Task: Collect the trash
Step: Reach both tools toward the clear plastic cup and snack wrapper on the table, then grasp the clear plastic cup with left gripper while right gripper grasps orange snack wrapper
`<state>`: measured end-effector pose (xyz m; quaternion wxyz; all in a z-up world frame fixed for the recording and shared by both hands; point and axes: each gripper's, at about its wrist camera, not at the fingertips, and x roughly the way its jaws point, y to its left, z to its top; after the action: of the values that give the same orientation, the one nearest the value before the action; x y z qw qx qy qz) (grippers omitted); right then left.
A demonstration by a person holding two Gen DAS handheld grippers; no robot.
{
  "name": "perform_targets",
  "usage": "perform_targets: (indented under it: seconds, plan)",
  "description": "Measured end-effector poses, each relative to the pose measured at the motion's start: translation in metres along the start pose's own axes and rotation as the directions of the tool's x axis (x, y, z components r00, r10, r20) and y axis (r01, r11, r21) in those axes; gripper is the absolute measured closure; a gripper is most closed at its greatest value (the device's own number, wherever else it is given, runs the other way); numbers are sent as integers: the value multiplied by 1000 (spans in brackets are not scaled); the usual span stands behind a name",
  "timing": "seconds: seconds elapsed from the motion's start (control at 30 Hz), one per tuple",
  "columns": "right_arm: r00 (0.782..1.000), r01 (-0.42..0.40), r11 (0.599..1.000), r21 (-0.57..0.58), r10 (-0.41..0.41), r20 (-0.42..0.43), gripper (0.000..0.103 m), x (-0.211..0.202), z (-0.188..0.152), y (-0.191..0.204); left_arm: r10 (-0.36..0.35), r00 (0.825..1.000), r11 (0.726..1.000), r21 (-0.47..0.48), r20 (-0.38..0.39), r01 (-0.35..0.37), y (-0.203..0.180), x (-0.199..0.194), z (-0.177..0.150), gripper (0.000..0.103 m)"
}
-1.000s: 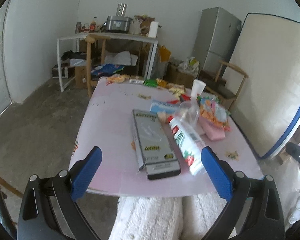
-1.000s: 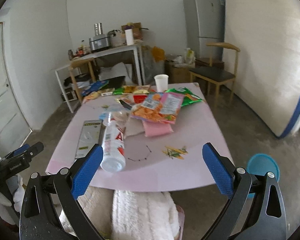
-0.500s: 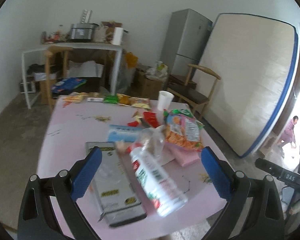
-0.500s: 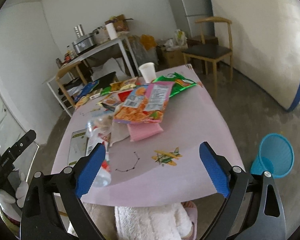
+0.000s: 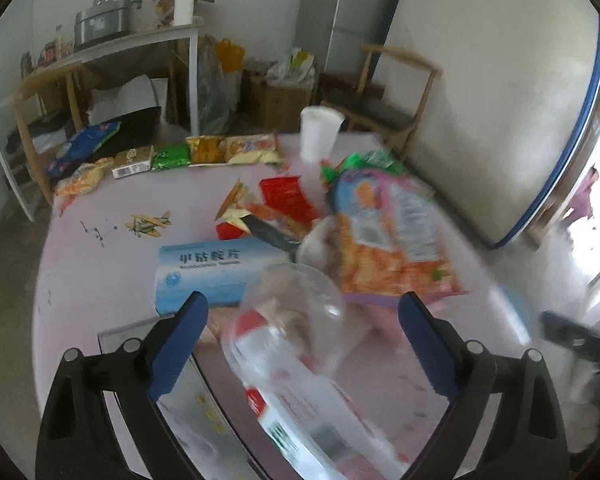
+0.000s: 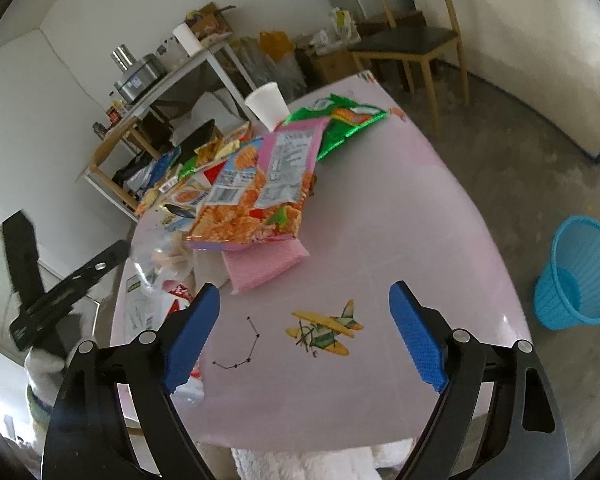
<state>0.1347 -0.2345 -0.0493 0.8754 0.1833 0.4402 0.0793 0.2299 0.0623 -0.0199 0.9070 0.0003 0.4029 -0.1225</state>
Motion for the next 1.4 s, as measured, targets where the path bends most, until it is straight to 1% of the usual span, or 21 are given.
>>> perform_targets:
  seconds: [0.07, 0.1, 0.13, 0.17, 0.2, 0.23, 0.33, 0.47, 0.67, 0.77, 0.87, 0.97, 1.0, 1.03, 1.1, 1.17, 1.27, 1.3, 1.4]
  plan:
    - [1000, 2, 1000, 4, -2, -13, 21, 6, 2, -2, 30, 1000, 999, 40, -7, -30, -2, 11, 1, 15]
    - [1000, 3, 1000, 5, -3, -17, 21, 9, 3, -4, 57, 998, 997, 61, -11, -56, -3, 16, 2, 19]
    - [1000, 3, 1000, 7, -2, -22, 21, 10, 4, -4, 72, 997, 995, 73, -13, -71, -4, 19, 1, 26]
    - [1000, 2, 1000, 9, -1, -28, 21, 12, 4, -5, 90, 996, 992, 90, -21, -88, -4, 23, 0, 30]
    - [999, 1, 1000, 10, -1, -32, 21, 13, 4, -5, 100, 995, 991, 96, -29, -96, -4, 26, -1, 37]
    - [999, 1, 1000, 11, -1, -35, 22, 13, 4, -5, 107, 994, 990, 95, -35, -103, -3, 28, -2, 41]
    - [999, 0, 1000, 8, 0, -38, 22, 12, 5, -6, 105, 994, 991, 85, -28, -102, 0, 25, -3, 42]
    - [999, -2, 1000, 4, 2, -32, 23, 7, 4, -3, 102, 995, 993, 66, 8, -103, 4, 13, -2, 42]
    - [1000, -13, 1000, 4, 13, -24, 24, -3, 0, 2, 84, 994, 996, -16, 75, -83, 16, -23, -3, 42]
    - [999, -35, 999, 32, 36, -27, 26, -5, 1, 0, 72, 991, 996, -61, 109, -66, 22, -43, -7, 42]
    - [996, -88, 992, 87, 90, -21, 28, -5, 10, -8, 64, 988, 994, -102, 137, -50, 28, -60, -12, 42]
    - [982, -182, 967, 177, 188, -16, 32, 2, 28, -22, 61, 985, 990, -138, 164, -38, 34, -75, -18, 42]
    - [978, -202, 960, 194, 209, -15, 33, 4, 33, -24, 60, 984, 989, -145, 169, -36, 35, -78, -21, 42]
    - [973, -220, 951, 218, 230, -18, 33, 10, 40, -26, 61, 982, 987, -159, 177, -33, 37, -83, -23, 42]
    - [969, -228, 941, 250, 243, -31, 37, 18, 51, -26, 64, 980, 984, -177, 188, -30, 43, -90, -27, 42]
    - [965, -246, 937, 246, 261, -30, 37, 21, 58, -19, 73, 978, 981, -193, 197, -34, 47, -97, -32, 42]
    - [949, -298, 930, 214, 313, -40, 37, 25, 67, 1, 91, 974, 976, -213, 208, -46, 56, -105, -39, 42]
    - [946, -306, 932, 192, 320, -49, 37, 27, 70, 11, 97, 973, 974, -221, 210, -49, 60, -106, -41, 42]
    - [947, -306, 948, 90, 313, -78, 37, 34, 76, 46, 112, 972, 968, -245, 209, -59, 70, -109, -47, 42]
